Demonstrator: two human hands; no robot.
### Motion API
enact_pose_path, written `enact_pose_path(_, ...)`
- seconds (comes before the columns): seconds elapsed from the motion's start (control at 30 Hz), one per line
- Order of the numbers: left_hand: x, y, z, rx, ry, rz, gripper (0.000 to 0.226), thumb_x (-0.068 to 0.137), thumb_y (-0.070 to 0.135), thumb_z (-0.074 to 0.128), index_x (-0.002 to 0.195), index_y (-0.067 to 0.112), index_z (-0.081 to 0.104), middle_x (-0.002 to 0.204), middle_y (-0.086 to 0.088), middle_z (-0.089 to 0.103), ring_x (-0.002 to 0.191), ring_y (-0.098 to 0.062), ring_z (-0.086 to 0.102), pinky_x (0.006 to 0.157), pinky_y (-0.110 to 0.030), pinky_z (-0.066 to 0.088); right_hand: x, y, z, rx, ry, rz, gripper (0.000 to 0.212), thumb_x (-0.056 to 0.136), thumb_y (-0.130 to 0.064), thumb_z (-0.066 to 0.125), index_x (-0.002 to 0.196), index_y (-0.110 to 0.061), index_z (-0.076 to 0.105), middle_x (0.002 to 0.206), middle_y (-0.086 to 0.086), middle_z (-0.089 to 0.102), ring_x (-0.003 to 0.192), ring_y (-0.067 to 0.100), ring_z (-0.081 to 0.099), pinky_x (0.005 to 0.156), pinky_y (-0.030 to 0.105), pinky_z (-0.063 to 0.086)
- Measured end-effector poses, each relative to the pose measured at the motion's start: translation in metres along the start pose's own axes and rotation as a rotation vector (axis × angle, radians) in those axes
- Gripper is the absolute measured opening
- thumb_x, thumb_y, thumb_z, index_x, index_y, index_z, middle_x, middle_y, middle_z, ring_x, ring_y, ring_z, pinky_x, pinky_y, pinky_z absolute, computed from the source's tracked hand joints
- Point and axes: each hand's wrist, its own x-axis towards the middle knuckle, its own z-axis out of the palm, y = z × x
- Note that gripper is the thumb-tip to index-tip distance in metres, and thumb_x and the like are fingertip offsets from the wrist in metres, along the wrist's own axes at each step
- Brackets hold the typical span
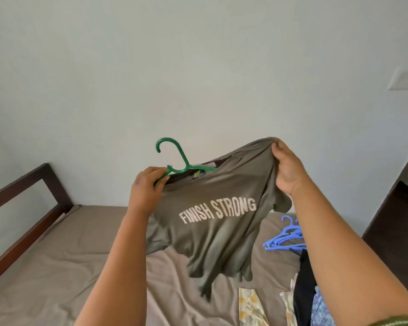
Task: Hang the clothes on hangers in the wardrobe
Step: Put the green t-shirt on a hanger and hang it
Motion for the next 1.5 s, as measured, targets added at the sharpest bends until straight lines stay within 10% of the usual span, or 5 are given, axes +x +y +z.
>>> enact_pose_path(0.17,0.001,0.016,-0.008,-0.098,0.082,-0.017,0.025,0.096,0.016,0.057,0.118,0.016,0.068,0.099,0.002,0.072,0.093,-0.014,0.064,0.082,-0.029,0.048,0.013,-0.005,0.008,-0.677,-0.227,0.069,0.024,0.101,-0.023,0.047,0.112,-0.026,0.068,0.103,-0.019,0.063,0.107,0.013,0.058,0.100,0.031,0.040)
enact_pose_path(0.67,0.002,0.025,-0.012,0.067,0.077,0.320,0.022,0.092,0.015,0.056,0.108,0.018,0.072,0.077,0.007,0.065,0.075,-0.021,0.058,0.077,-0.044,0.047,-0.033,0.057,0.034,-0.308,-0.639,0.841,0.020,0.098,-0.020,0.051,0.100,-0.008,0.068,0.090,0.004,0.073,0.077,0.013,0.069,0.075,0.027,0.055)
enact_pose_path(0.9,0.000,0.016,-0.022,0.094,0.065,0.310,0.024,0.093,0.015,0.055,0.110,0.017,0.072,0.081,0.004,0.071,0.075,-0.021,0.058,0.071,-0.030,0.041,-0.027,0.045,0.052,-0.789,-0.608,0.512,0.015,0.095,-0.016,0.057,0.090,-0.016,0.072,0.085,0.000,0.069,0.076,0.012,0.060,0.073,0.025,0.047)
enact_pose_path(1.23,-0.016,0.005,-0.017,0.173,0.152,-0.117,0.027,0.095,0.019,0.055,0.118,0.018,0.069,0.093,-0.007,0.072,0.093,-0.032,0.061,0.076,-0.037,0.047,-0.040,0.034,0.063,-0.955,0.117,-0.772,0.032,0.100,-0.030,0.038,0.089,-0.010,0.060,0.075,0.002,0.054,0.073,0.021,0.048,0.065,0.032,0.038)
enact_pose_path(1.5,-0.011,0.017,-0.023,-0.072,0.115,-0.146,0.023,0.097,0.027,0.057,0.113,0.019,0.071,0.065,0.013,0.056,0.066,-0.013,0.051,0.071,-0.030,0.043,-0.028,0.043,0.053,-1.088,-0.065,-0.472,0.031,0.098,-0.041,0.043,0.111,-0.023,0.065,0.105,-0.004,0.064,0.106,0.018,0.049,0.089,0.034,0.042)
